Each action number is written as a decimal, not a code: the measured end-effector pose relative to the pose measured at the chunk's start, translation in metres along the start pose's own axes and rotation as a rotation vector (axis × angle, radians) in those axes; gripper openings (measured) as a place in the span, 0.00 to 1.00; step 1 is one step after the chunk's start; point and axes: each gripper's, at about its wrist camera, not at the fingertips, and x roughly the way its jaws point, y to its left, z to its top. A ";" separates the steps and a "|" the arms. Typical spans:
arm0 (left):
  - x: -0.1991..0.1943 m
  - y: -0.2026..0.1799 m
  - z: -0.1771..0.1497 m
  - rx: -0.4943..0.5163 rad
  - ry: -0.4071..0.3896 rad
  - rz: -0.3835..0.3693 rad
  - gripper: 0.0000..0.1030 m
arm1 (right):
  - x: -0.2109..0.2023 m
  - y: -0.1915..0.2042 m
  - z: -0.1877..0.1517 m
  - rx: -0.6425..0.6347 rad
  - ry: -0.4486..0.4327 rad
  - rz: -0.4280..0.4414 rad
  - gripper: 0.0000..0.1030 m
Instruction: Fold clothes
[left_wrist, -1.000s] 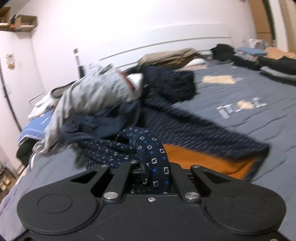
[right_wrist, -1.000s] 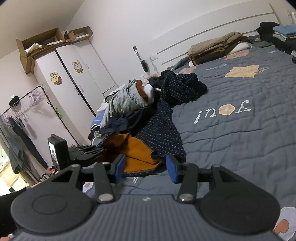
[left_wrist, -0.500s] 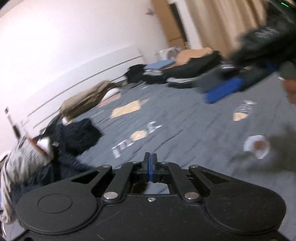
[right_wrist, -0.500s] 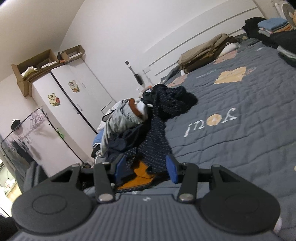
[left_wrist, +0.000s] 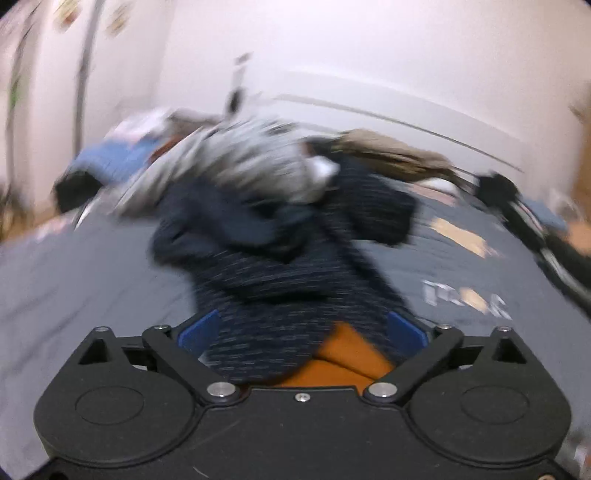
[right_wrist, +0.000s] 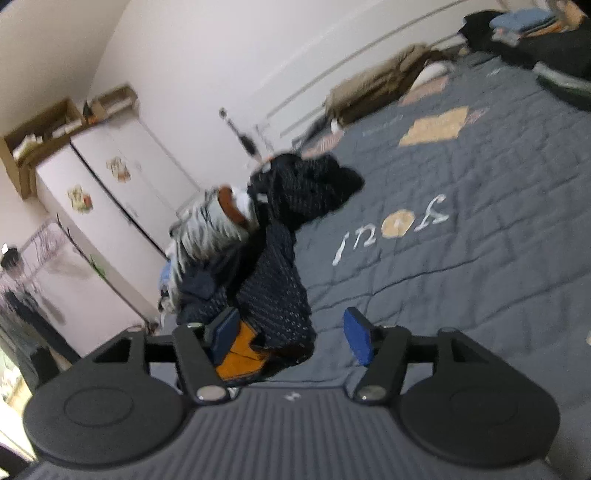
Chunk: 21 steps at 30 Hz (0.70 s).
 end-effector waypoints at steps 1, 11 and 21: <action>0.009 0.015 0.004 -0.047 0.015 0.007 0.96 | 0.016 0.001 0.001 -0.011 0.019 0.002 0.64; 0.080 0.064 0.009 -0.170 0.118 -0.023 0.97 | 0.182 0.005 -0.002 -0.053 0.180 -0.003 0.68; 0.130 0.062 0.002 -0.132 0.159 -0.013 0.99 | 0.265 0.025 -0.011 -0.147 0.247 -0.050 0.70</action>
